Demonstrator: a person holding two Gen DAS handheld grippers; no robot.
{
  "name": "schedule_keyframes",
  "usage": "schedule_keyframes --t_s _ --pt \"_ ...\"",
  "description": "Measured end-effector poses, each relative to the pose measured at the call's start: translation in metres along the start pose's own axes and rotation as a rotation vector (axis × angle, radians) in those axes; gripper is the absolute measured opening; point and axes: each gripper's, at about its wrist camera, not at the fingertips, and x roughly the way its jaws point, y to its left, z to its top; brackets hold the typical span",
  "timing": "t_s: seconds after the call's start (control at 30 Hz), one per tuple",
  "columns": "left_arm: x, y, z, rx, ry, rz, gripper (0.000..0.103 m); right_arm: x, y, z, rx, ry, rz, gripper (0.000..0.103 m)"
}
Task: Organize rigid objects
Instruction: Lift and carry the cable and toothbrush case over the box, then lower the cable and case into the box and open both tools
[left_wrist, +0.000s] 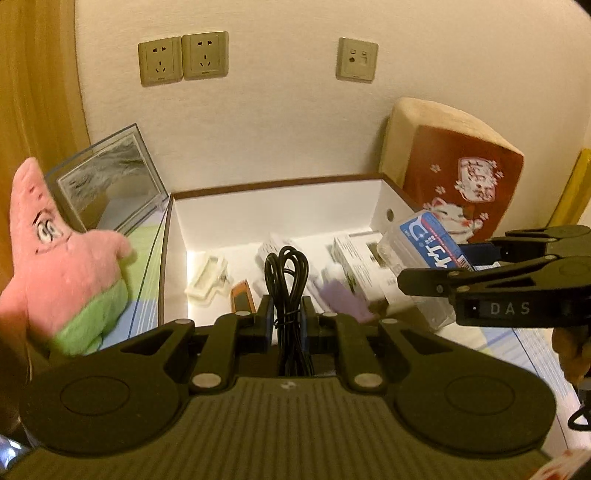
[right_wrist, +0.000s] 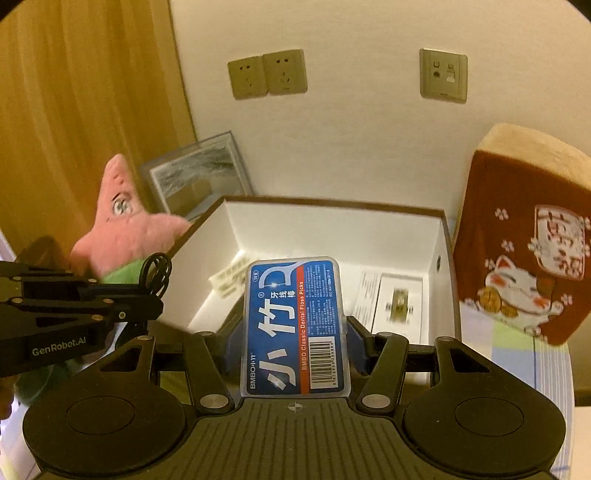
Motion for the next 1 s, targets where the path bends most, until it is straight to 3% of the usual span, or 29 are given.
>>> schedule_keyframes --t_s 0.43,1.0 --pt "0.074 0.014 0.047 0.001 0.060 0.043 0.011 0.071 -0.026 0.044 0.030 0.036 -0.034 0.053" --pt "0.165 0.031 0.065 -0.003 0.161 0.053 0.008 0.144 -0.054 0.063 0.089 0.100 -0.077 0.053"
